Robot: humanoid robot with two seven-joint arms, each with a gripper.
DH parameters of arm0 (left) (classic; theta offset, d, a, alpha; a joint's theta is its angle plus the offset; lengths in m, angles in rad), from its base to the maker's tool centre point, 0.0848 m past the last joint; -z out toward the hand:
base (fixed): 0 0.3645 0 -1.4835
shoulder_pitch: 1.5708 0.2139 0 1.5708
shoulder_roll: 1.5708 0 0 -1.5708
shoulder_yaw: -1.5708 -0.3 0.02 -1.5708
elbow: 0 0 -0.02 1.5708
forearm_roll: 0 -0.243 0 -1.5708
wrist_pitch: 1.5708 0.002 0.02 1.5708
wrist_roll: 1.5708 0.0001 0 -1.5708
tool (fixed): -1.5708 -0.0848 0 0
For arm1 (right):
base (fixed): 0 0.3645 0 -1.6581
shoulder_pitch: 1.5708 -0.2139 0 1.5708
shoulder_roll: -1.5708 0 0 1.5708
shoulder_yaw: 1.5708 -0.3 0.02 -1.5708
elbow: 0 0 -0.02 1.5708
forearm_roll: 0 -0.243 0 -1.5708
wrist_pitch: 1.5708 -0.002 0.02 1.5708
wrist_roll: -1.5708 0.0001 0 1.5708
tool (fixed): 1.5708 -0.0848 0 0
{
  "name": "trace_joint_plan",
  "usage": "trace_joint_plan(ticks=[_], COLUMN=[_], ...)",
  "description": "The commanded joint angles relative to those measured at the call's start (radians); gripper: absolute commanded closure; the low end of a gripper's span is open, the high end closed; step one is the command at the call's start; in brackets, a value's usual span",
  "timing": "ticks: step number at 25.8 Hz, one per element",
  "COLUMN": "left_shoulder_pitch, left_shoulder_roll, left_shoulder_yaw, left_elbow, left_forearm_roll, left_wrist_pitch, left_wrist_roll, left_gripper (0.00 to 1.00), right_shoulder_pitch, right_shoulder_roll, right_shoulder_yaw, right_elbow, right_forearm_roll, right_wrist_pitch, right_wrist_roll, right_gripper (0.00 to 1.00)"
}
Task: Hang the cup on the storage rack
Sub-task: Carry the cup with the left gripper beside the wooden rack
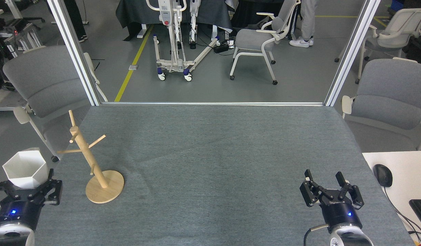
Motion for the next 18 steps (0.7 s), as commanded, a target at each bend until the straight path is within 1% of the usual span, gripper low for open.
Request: trace_joint_plan(ticks=[1, 3, 7, 10, 14, 18], left_shoulder_pitch=[-0.016, -0.032, -0.045, -0.049, -0.052, -0.052], left_shoulder_roll=[-0.003, -0.009, -0.015, -0.014, -0.017, -0.017], left_shoulder_yaw=[-0.007, -0.029, -0.081, -0.121, -0.13, -0.139], left_elbow=[0.015, 0.018, 0.021, 0.029, 0.055, 0.072], left_forearm_roll=[-0.079, -0.115, -0.163, -0.174, -0.201, -0.218], left_wrist_pitch=[0.022, 0.023, 0.04, 0.074, 0.08, 0.083], left_wrist_roll=[0.0, 0.0, -0.002, -0.006, -0.011, -0.009], left_gripper=[1.0, 1.0, 1.0, 1.0, 1.0, 1.0], right_shoulder_pitch=[-0.006, -0.006, -0.011, -0.014, -0.019, -0.02], right_shoulder_roll=[0.004, -0.008, 0.006, -0.004, 0.007, 0.004], right_shoulder_yaw=[0.003, 0.003, 0.0, 0.0, -0.001, -0.003], right_elbow=[0.017, 0.017, 0.017, 0.008, 0.017, 0.019], right_forearm_roll=[0.002, 0.0, 0.002, -0.003, -0.006, -0.007], right_wrist_pitch=[0.003, 0.003, 0.003, 0.0, 0.003, 0.003], right_wrist_roll=[-0.001, -0.001, -0.001, -0.008, -0.008, -0.008], right_gripper=[0.0, 0.0, 0.0, 0.0, 0.0, 0.0])
